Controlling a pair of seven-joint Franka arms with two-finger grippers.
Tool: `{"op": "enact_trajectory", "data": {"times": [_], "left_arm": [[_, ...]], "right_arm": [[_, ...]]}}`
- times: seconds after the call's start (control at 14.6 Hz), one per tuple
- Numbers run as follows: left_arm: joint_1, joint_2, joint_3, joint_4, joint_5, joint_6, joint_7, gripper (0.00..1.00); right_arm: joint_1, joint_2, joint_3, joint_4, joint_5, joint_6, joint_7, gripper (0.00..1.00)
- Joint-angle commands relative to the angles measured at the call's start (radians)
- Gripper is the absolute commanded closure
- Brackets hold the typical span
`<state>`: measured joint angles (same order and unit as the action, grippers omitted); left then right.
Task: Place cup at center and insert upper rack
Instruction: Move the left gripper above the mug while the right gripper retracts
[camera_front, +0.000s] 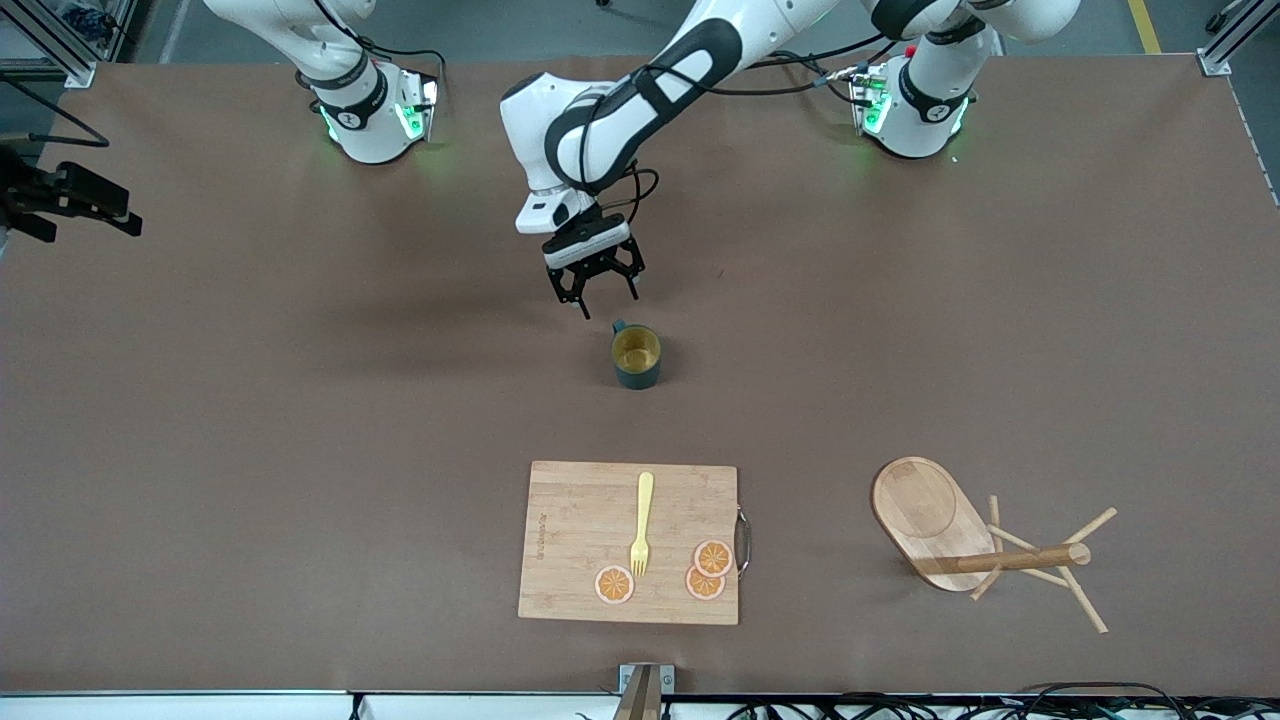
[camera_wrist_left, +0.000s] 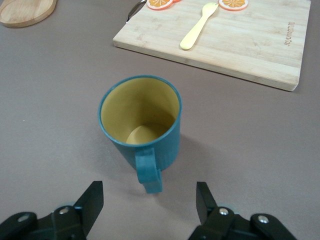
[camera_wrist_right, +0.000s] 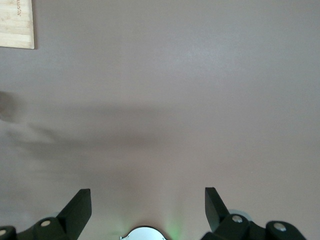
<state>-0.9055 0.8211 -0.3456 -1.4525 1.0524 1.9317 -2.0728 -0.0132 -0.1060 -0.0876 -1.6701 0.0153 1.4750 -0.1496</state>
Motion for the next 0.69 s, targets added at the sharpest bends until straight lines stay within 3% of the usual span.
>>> {"op": "enact_trajectory", "data": {"times": [0.0,0.21,0.34,0.62], "left_arm": [[-0.039,0.033,0.051,0.034,0.053,-0.003,-0.018,0.24],[-0.099,0.05,0.138,0.037,0.055,-0.003,-0.021,0.32],[-0.104,0.056,0.146,0.038,0.054,-0.003,-0.023,0.36],[-0.104,0.072,0.151,0.061,0.054,0.009,-0.024,0.56]], "right_arm": [[-0.01,-0.04,0.011,-0.043,-0.017,0.028,0.001,0.0],[-0.01,-0.04,0.011,-0.043,-0.017,0.036,0.001,0.0],[-0.01,-0.04,0.011,-0.043,-0.017,0.039,0.001,0.0],[-0.01,-0.04,0.012,-0.043,-0.018,0.045,0.001,0.0]]}}
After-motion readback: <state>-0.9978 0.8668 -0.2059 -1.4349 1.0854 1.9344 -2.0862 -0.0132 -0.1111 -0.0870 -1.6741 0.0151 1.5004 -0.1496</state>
